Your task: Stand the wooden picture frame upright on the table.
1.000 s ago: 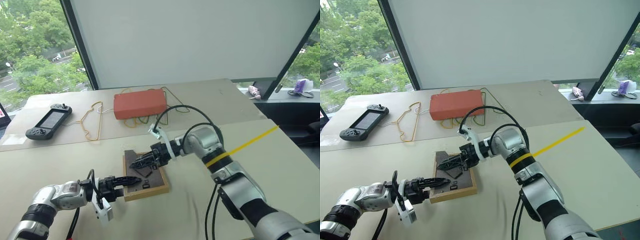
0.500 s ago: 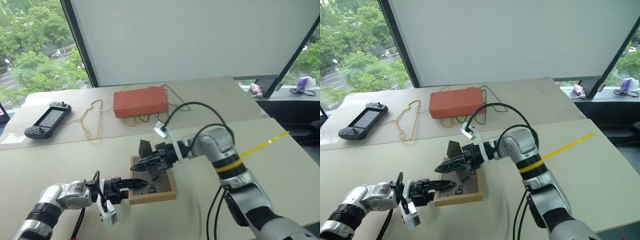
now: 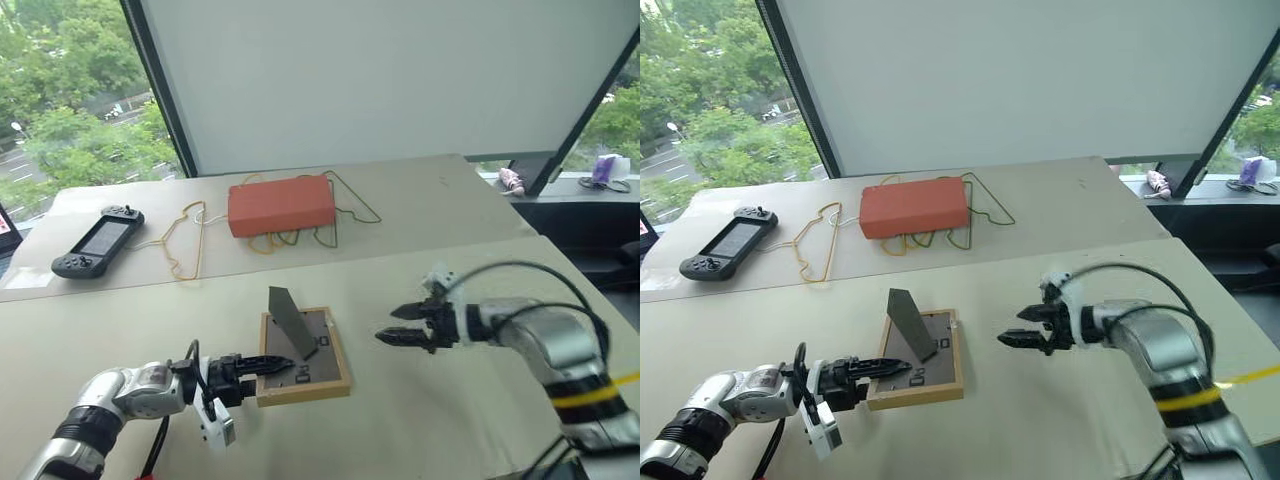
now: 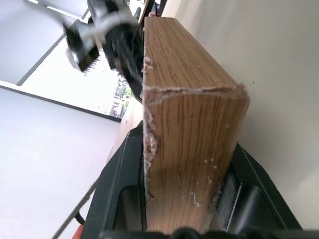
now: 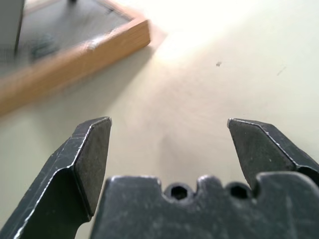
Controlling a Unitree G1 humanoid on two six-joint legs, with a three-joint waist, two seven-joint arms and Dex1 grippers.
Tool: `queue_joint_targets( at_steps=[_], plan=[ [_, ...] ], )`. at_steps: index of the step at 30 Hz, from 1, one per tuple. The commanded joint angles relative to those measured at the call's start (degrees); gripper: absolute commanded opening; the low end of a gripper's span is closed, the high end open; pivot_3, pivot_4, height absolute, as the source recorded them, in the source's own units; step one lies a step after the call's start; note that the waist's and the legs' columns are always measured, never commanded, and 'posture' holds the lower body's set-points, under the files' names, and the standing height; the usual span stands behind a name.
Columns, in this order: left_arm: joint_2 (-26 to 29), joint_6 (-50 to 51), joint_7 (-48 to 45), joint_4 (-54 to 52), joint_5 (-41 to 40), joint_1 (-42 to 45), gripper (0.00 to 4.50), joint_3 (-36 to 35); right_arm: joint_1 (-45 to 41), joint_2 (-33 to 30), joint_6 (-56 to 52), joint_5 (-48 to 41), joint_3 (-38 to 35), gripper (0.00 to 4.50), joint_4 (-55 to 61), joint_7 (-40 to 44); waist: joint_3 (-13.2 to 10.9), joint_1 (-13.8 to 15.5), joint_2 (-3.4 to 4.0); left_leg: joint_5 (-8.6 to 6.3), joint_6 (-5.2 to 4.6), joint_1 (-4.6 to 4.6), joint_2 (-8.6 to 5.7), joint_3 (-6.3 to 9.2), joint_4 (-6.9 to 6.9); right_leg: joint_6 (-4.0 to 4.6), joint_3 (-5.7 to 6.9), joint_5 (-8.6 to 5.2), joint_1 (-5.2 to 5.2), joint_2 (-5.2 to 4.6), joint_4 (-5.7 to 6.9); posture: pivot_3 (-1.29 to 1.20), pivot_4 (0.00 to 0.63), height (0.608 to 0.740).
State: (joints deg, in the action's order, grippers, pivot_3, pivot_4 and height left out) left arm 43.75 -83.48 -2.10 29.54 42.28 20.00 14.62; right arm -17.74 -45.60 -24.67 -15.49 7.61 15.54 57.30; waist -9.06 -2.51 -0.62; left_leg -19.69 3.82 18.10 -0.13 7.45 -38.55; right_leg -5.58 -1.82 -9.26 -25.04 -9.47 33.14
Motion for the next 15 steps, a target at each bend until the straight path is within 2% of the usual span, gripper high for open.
queue_joint_targets(
  at_steps=[1,4,8,14,15],
  plan=[
    [0.69,2.28,-1.57,2.01,0.2,-0.3,1.21,1.45,5.24,-1.28,26.43,15.2,5.9,4.34,8.34,-2.87,0.0,-0.07,-0.01,-0.02,-0.04,-0.03,0.0,-0.02,-0.09,-0.01,-0.01,-0.01,0.03,0.0,-0.01,0.0,0.15,0.74],
    [0.86,2.32,-1.85,2.1,-0.87,-0.06,1.21,1.79,7.03,1.41,37.47,26.23,10.8,4.34,9.66,-8.84,-0.02,-0.01,-0.05,-0.1,-0.18,-0.11,0.02,-0.07,-0.21,-0.14,-0.05,-0.09,0.09,0.01,-0.03,0.0,0.15,0.74],
    [0.94,2.69,-2.75,1.39,-3.41,0.19,1.21,2.63,4.44,7.11,44.05,38.28,14.73,4.34,5.82,-17.05,-0.04,0.0,-0.1,-0.09,-0.16,-0.33,0.04,-0.1,-0.22,-0.21,-0.09,-0.13,0.26,0.05,-0.01,0.0,0.15,0.74],
    [1.1,4.17,-4.79,0.45,-7.87,0.36,1.21,3.39,1.24,11.48,47.17,44.06,16.44,4.34,2.67,-20.71,-0.05,0.22,-0.11,-0.14,-0.26,-0.75,0.05,-0.08,-0.18,0.02,-0.11,-0.01,0.71,0.08,-0.04,0.0,0.15,0.74],
    [1.15,4.33,-5.14,0.51,-8.39,0.37,1.21,3.43,1.27,11.54,47.44,43.78,16.25,3.83,2.38,-20.7,-0.05,0.27,-0.11,-0.14,-0.25,-0.75,0.05,-0.08,-0.18,0.02,-0.11,-0.01,0.72,0.08,-0.04,0.0,0.15,0.74]
  ],
)
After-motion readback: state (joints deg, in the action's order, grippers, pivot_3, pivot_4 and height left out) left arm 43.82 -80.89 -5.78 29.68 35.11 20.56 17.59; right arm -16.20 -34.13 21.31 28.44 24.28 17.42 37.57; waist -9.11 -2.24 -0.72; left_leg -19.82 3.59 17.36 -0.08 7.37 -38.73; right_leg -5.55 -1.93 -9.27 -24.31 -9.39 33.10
